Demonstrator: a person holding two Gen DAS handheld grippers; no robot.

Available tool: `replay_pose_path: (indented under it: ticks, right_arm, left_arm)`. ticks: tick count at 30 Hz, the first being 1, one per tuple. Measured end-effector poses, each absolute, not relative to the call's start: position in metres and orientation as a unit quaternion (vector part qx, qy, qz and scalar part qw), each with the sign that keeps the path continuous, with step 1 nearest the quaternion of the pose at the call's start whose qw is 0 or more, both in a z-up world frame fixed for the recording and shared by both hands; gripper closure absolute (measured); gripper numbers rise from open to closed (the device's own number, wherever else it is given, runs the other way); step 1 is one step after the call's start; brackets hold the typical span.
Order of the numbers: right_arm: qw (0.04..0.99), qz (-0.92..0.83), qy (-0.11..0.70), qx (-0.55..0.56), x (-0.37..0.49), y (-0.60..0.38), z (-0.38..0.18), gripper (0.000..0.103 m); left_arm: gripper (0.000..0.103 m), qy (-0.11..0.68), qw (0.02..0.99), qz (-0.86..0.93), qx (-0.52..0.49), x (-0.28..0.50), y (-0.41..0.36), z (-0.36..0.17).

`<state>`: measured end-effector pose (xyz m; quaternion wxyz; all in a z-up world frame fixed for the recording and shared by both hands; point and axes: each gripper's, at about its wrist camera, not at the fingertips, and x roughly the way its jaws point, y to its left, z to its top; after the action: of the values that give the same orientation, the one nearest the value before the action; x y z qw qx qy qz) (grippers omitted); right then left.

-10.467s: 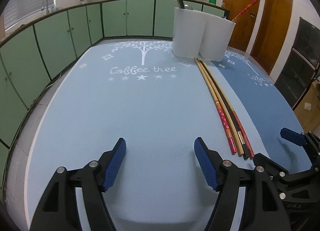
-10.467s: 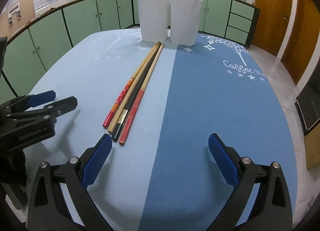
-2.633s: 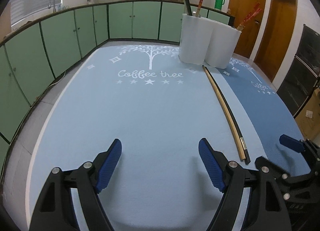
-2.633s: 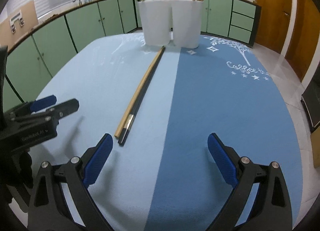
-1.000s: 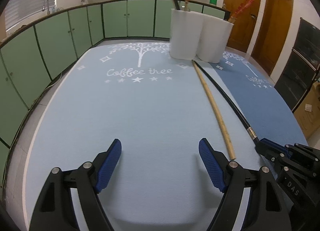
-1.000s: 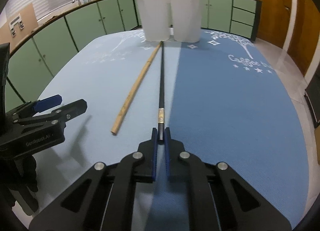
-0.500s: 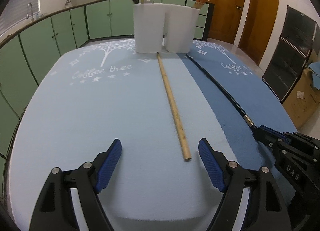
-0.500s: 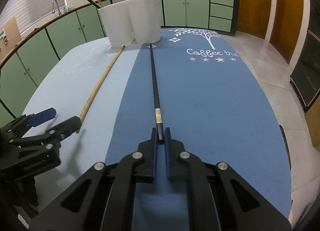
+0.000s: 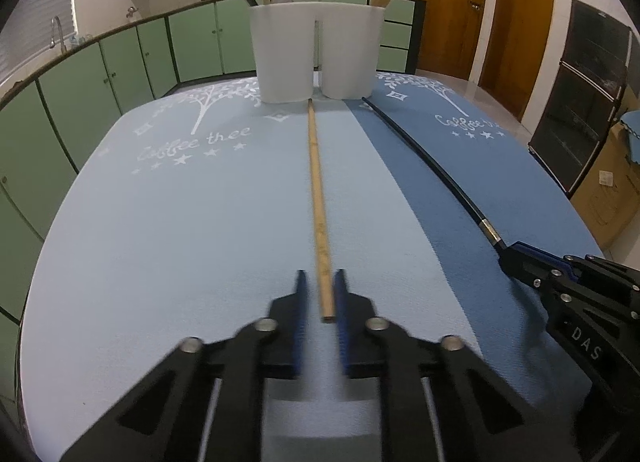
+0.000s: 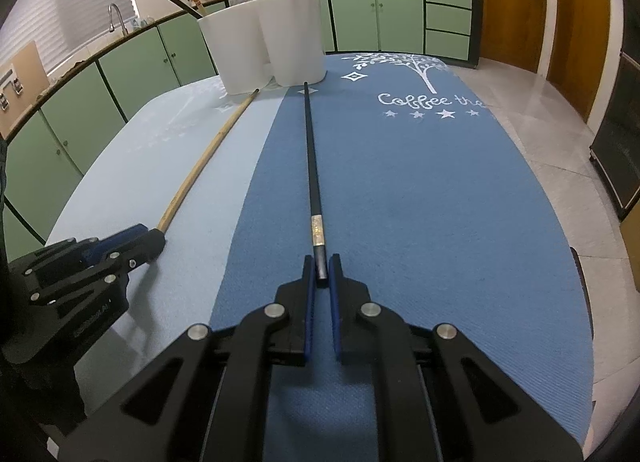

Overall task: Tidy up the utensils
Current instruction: 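Close the left gripper on the plain wooden chopstick while the right gripper holds its chopstick, then lift both held chopsticks and insert them upright into the white holder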

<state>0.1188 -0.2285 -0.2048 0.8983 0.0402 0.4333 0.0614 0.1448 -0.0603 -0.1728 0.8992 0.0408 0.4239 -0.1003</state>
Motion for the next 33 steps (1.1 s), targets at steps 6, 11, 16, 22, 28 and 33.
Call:
replay_pose_path:
  ticks: [6, 11, 16, 22, 28, 33]
  right_arm:
    - [0.898, 0.061, 0.433, 0.038, 0.119, -0.228, -0.205, 0.096]
    - [0.899, 0.068, 0.430, 0.037, 0.118, -0.228, -0.202, 0.097]
    - [0.904, 0.074, 0.419, 0.039, 0.112, -0.231, -0.190, 0.097]
    - [0.916, 0.080, 0.392, 0.039, 0.105, -0.236, -0.161, 0.097]
    - [0.931, 0.083, 0.353, 0.036, 0.102, -0.243, -0.118, 0.097]
    - [0.940, 0.093, 0.327, 0.033, 0.109, -0.249, -0.079, 0.097]
  left_arm:
    - [0.096, 0.424, 0.900, -0.093, 0.033, 0.143, -0.061, -0.171]
    - [0.096, 0.416, 0.904, -0.095, 0.029, 0.140, -0.059, -0.164]
    - [0.096, 0.395, 0.913, -0.098, 0.028, 0.132, -0.052, -0.142]
    - [0.096, 0.361, 0.926, -0.103, 0.027, 0.125, -0.048, -0.109]
    - [0.096, 0.317, 0.942, -0.106, 0.017, 0.120, -0.042, -0.069]
    - [0.096, 0.284, 0.952, -0.116, 0.011, 0.124, -0.037, -0.036]
